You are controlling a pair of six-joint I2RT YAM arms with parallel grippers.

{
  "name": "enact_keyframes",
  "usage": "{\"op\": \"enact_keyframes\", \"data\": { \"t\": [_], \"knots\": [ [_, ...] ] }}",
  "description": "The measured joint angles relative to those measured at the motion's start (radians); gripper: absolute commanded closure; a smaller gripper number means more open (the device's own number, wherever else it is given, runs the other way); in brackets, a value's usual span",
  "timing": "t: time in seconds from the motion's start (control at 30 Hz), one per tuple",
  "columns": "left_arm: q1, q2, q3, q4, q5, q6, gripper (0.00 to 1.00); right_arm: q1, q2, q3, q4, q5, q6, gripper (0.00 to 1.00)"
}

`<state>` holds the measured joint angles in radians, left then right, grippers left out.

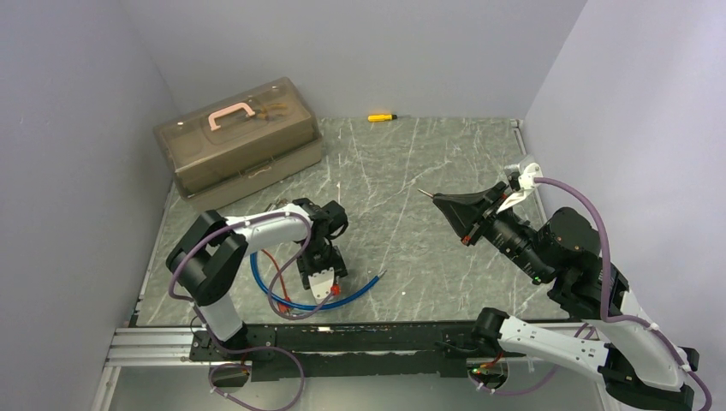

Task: Unlock with the key
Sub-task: Move the lock to the center of the board, then pick up the lock from the center of the board.

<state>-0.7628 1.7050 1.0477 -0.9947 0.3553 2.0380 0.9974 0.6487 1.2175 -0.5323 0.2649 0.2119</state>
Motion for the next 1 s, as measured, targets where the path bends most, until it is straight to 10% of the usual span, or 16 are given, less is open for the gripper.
{"op": "enact_keyframes", "data": {
  "t": [0.17,1.0],
  "knots": [
    [-0.002,0.014,0.004,0.012,-0.006,0.017,0.04,0.000,0.000,0.000,-0.001,0.000,0.002,1.00],
    [-0.071,0.066,0.115,0.007,0.025,-0.046,0.27,0.000,-0.014,0.000,-0.021,0.007,0.003,1.00]
  ]
}}
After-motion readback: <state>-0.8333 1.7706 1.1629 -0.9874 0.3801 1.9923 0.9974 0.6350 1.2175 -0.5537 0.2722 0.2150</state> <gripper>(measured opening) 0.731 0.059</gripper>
